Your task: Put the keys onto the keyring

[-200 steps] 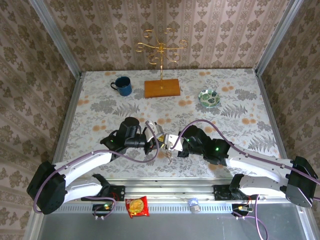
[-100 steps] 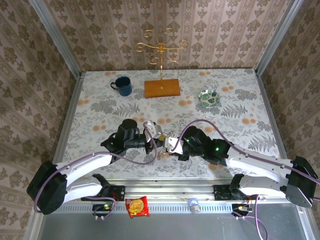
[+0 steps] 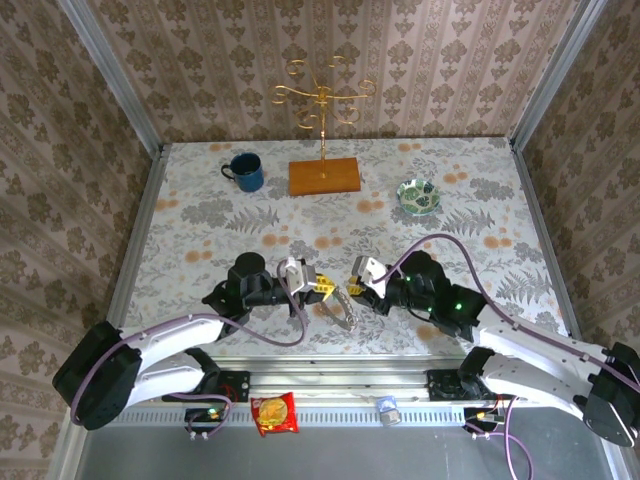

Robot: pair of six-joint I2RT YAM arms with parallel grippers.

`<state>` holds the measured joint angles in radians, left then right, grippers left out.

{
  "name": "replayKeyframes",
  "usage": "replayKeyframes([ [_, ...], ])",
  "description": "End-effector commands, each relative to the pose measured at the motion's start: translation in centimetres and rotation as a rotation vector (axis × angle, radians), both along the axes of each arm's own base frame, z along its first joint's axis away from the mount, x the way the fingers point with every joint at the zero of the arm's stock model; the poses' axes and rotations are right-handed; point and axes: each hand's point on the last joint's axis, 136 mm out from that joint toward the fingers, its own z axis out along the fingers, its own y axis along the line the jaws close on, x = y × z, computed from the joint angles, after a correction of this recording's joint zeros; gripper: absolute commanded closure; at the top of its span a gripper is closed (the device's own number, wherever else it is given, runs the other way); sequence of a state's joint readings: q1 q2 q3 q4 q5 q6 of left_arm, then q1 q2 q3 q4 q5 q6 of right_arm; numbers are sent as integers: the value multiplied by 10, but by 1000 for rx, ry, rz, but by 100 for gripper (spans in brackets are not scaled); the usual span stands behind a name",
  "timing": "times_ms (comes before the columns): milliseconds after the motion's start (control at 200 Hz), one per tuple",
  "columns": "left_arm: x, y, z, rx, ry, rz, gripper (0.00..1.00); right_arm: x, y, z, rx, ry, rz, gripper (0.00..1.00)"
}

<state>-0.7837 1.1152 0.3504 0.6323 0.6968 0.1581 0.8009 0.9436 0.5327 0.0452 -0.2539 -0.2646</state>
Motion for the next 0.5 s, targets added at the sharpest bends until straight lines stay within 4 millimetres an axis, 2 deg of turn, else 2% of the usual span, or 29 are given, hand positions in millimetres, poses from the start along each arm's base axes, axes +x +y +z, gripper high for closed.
replayKeyframes([
  [0,-3,-1,17,-74,-78,-38,100,0,13,11,86,5,39,78],
  [495,-7,-3,17,-92,-74,-68,100,0,27,8,97,19,96,81],
])
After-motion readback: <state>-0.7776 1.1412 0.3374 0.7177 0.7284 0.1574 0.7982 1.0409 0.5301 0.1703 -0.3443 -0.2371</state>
